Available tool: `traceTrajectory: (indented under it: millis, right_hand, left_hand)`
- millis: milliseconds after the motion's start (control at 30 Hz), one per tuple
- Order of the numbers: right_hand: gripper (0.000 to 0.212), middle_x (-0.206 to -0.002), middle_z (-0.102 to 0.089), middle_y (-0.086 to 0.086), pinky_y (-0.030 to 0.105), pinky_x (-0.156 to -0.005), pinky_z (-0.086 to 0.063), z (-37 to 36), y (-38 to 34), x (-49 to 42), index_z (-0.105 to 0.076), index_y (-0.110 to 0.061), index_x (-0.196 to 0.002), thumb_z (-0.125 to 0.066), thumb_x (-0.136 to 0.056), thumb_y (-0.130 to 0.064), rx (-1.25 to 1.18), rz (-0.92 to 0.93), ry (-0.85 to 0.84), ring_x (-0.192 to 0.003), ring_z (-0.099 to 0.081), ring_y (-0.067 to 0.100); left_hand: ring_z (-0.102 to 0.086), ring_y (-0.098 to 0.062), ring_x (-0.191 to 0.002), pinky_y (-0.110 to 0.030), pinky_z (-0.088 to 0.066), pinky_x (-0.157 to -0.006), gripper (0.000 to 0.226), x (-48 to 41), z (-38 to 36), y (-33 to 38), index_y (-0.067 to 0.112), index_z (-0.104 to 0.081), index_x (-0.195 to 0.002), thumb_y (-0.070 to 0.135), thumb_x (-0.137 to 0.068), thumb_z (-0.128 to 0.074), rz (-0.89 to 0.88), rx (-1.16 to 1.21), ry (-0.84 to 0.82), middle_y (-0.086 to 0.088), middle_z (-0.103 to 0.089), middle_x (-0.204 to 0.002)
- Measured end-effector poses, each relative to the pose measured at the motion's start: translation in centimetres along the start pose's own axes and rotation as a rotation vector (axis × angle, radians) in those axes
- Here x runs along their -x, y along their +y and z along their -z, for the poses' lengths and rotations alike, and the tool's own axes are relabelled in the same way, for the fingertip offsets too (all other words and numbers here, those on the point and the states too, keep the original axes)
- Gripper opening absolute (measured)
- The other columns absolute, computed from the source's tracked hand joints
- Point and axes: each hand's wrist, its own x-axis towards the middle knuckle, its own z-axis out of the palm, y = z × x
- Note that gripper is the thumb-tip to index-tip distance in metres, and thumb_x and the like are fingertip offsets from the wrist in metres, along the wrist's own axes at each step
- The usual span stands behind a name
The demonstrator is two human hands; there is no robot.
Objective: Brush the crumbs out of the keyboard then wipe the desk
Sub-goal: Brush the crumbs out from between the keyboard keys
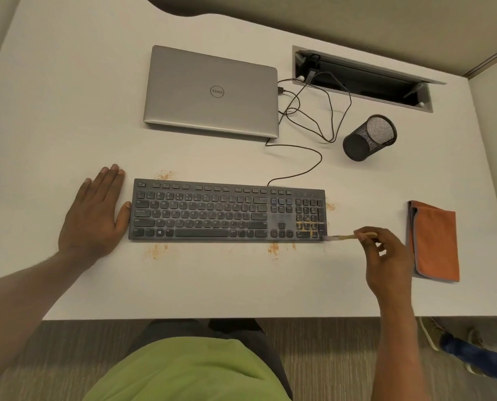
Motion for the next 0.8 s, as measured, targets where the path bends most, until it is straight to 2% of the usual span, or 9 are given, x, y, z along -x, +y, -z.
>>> traceTrajectory:
  millis: [100,300,467,600,667,800]
  right_hand:
    - [0.011,-0.099,-0.071,-0.014,0.013,-0.074,-0.045,-1.4,-2.1,0.2,-0.074,-0.024,-0.106,-0.07,-0.099,-0.017,-0.057,0.056,0.072,-0.089,-0.061,-0.001]
    - [0.014,-0.098,-0.075,-0.006,0.013,-0.078,-0.05,-6.2,-4.4,0.8,-0.079,-0.008,-0.11,-0.072,-0.097,-0.012,-0.198,0.033,0.217,-0.087,-0.066,-0.002]
    - [0.012,-0.092,-0.075,-0.002,0.014,-0.074,-0.049,-7.0,-3.9,1.8,-0.079,-0.009,-0.106,-0.07,-0.099,-0.014,-0.202,-0.019,0.139,-0.08,-0.064,0.004]
    - [0.008,-0.09,-0.072,-0.002,0.014,-0.065,-0.047,-5.7,-3.9,2.6,-0.072,-0.02,-0.1,-0.068,-0.1,-0.013,-0.146,-0.012,0.106,-0.08,-0.061,0.008]
    - [0.009,-0.09,-0.071,0.0,0.01,-0.066,-0.045,-5.2,-4.1,2.6,-0.072,-0.019,-0.099,-0.067,-0.1,-0.012,-0.133,0.008,0.122,-0.08,-0.06,0.009]
    - [0.012,-0.094,-0.073,-0.001,0.014,-0.074,-0.048,-5.7,-4.3,2.0,-0.077,-0.01,-0.106,-0.068,-0.1,-0.015,-0.145,0.031,0.153,-0.085,-0.064,0.009]
  left_hand:
    - [-0.014,-0.022,-0.165,-0.047,-0.013,-0.134,0.071,-0.1,0.1,0.0,0.011,-0.017,-0.171,0.043,-0.108,-0.026,-0.001,0.001,0.002,-0.005,-0.018,-0.178]
    - [-0.012,-0.021,-0.166,-0.048,-0.012,-0.134,0.071,0.0,0.1,0.0,0.012,-0.016,-0.171,0.044,-0.108,-0.025,0.003,-0.004,-0.008,-0.005,-0.017,-0.178]
    - [-0.011,-0.02,-0.166,-0.047,-0.012,-0.134,0.071,0.0,0.1,0.1,0.012,-0.015,-0.171,0.044,-0.108,-0.025,0.004,-0.002,-0.007,-0.004,-0.016,-0.178]
    - [-0.014,-0.021,-0.166,-0.046,-0.012,-0.134,0.071,0.0,0.0,0.1,0.011,-0.018,-0.171,0.044,-0.109,-0.026,0.005,0.0,0.003,-0.004,-0.018,-0.178]
    - [-0.015,-0.022,-0.165,-0.047,-0.013,-0.134,0.071,-0.1,-0.1,0.1,0.01,-0.019,-0.171,0.044,-0.108,-0.026,0.002,-0.002,0.005,-0.005,-0.019,-0.177]
    - [-0.014,-0.021,-0.166,-0.047,-0.013,-0.134,0.071,-0.1,0.0,0.0,0.011,-0.017,-0.171,0.044,-0.109,-0.025,0.002,-0.006,0.001,-0.005,-0.018,-0.178]
